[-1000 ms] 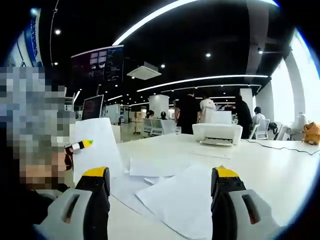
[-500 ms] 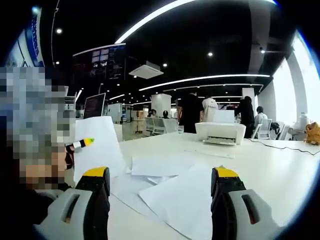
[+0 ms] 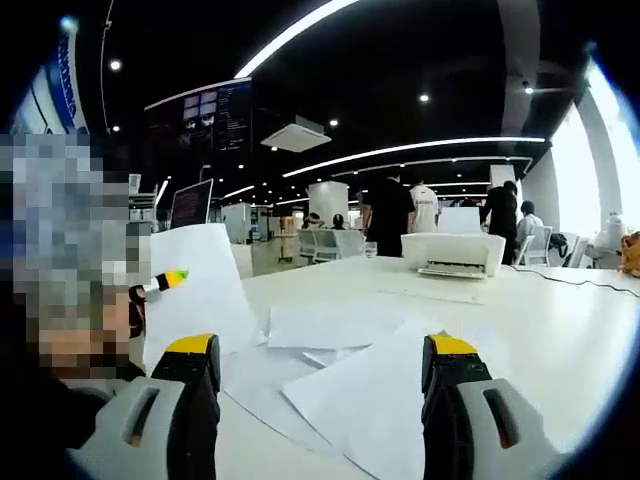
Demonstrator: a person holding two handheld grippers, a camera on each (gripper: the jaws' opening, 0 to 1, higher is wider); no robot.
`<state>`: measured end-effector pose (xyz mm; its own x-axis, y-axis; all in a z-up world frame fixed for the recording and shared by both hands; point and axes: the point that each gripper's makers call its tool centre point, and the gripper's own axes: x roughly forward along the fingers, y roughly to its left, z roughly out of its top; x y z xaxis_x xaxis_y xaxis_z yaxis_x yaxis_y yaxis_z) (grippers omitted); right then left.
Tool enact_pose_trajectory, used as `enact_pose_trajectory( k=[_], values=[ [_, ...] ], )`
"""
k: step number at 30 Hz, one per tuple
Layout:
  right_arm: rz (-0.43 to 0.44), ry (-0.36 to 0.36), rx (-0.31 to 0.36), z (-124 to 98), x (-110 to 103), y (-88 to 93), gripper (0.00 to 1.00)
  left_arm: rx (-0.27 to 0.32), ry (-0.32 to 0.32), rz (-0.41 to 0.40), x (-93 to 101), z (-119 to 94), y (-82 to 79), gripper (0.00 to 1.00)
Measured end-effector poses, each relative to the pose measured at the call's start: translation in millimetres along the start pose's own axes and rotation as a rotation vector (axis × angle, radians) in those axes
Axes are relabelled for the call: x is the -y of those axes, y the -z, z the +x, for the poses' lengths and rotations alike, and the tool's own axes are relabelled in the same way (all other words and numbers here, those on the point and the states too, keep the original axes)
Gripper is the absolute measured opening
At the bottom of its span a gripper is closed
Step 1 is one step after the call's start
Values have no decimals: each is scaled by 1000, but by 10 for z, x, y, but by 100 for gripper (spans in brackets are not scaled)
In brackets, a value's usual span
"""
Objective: Organize the stack of printing papers by aligning and flattening the scattered papers on the table
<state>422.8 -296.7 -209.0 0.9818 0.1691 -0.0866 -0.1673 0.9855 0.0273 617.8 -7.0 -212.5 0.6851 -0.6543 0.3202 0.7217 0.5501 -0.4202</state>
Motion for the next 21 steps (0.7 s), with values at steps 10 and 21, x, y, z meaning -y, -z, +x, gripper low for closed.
enact_pose_trajectory(
  k=[10,21],
  values=[
    [15,3,-40,200,56,291,78,-7,1,7,11,3,13,6],
    [-32,1,-107,388,9,524,78,-9,13,-10,14,7,16,6]
  ],
)
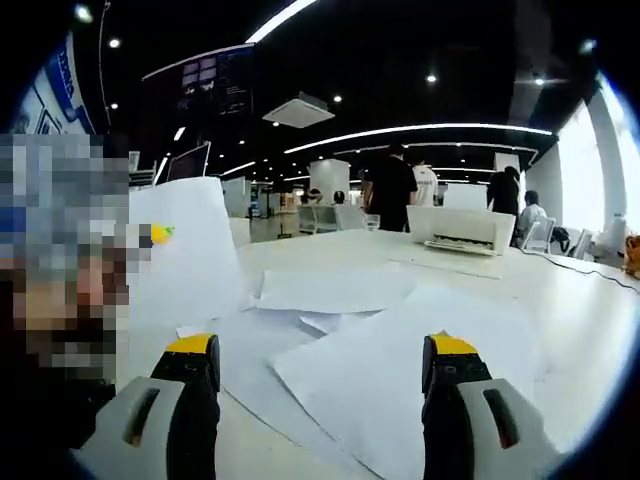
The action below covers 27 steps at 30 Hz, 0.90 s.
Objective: Organize the stack of printing papers by aligning and flattening the scattered papers on the table
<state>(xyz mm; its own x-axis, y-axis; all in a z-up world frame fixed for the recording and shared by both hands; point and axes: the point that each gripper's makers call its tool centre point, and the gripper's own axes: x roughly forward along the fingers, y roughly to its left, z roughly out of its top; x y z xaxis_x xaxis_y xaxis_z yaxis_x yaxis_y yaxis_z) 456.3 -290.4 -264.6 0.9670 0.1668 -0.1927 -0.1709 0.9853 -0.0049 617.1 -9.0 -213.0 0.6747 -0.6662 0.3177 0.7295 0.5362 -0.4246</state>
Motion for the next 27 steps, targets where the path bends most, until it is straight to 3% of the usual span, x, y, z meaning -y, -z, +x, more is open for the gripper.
enact_pose_trajectory(
  k=[10,27],
  values=[
    [-15,4,-45,268,35,145,78,-6,13,1,23,-1,12,6],
    [-8,56,-137,309,126,347,78,-22,30,3,65,6,44,6]
  ],
)
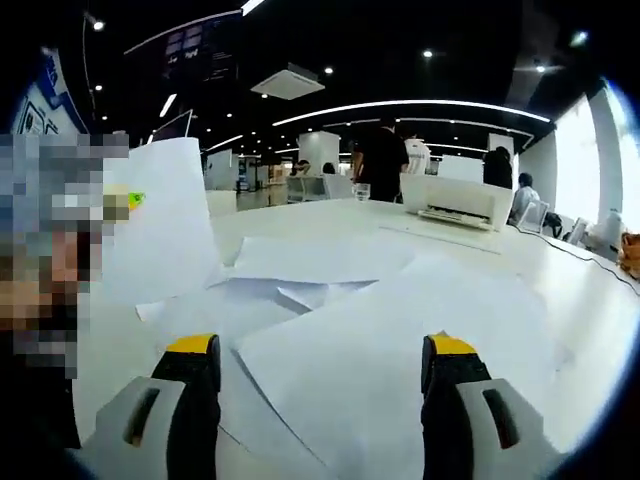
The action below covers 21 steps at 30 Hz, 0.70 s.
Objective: Organize the stack of printing papers by aligning and flattening the scattered papers on the table
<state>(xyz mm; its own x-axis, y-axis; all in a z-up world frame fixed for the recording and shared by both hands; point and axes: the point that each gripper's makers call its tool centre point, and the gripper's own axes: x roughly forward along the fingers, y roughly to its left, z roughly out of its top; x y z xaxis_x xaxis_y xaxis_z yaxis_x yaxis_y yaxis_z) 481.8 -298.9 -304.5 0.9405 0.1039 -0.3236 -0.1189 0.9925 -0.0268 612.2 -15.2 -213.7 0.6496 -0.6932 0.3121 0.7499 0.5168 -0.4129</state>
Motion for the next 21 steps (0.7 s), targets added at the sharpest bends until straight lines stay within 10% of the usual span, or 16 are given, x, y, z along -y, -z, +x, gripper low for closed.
enact_pose_trajectory(
  k=[21],
  values=[
    [92,-22,-21,-11,19,38,74,-2,0,-15,-15,5,1,6]
  ],
)
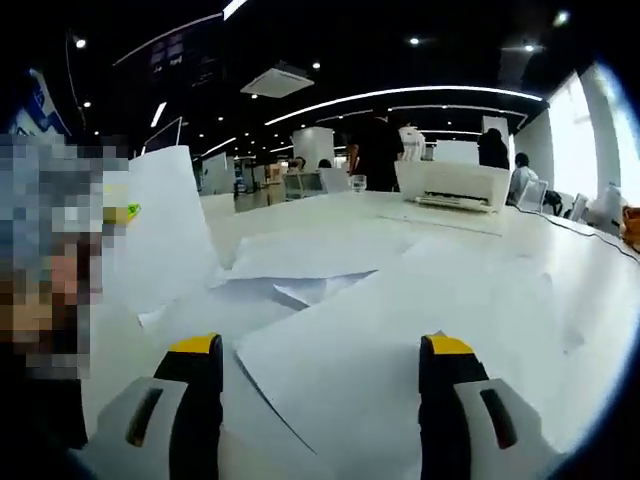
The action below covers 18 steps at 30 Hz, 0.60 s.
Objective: Organize the stack of printing papers by aligning and flattening the scattered papers on the table
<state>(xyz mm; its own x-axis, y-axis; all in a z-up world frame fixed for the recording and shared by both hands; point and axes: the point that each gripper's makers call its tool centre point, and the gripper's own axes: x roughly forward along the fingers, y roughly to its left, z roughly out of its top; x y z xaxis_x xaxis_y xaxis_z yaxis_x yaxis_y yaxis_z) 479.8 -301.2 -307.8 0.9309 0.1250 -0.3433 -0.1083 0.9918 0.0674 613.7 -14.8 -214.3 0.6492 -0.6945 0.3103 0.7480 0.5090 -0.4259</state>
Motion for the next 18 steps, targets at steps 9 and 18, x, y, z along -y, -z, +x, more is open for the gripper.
enact_pose_trajectory(
  k=[9,18],
  values=[
    [-52,30,-25,64,97,82,68,4,4,-6,10,-5,-6,6],
    [-39,61,-23,-21,188,79,49,7,6,-10,18,-6,-11,6]
  ],
)
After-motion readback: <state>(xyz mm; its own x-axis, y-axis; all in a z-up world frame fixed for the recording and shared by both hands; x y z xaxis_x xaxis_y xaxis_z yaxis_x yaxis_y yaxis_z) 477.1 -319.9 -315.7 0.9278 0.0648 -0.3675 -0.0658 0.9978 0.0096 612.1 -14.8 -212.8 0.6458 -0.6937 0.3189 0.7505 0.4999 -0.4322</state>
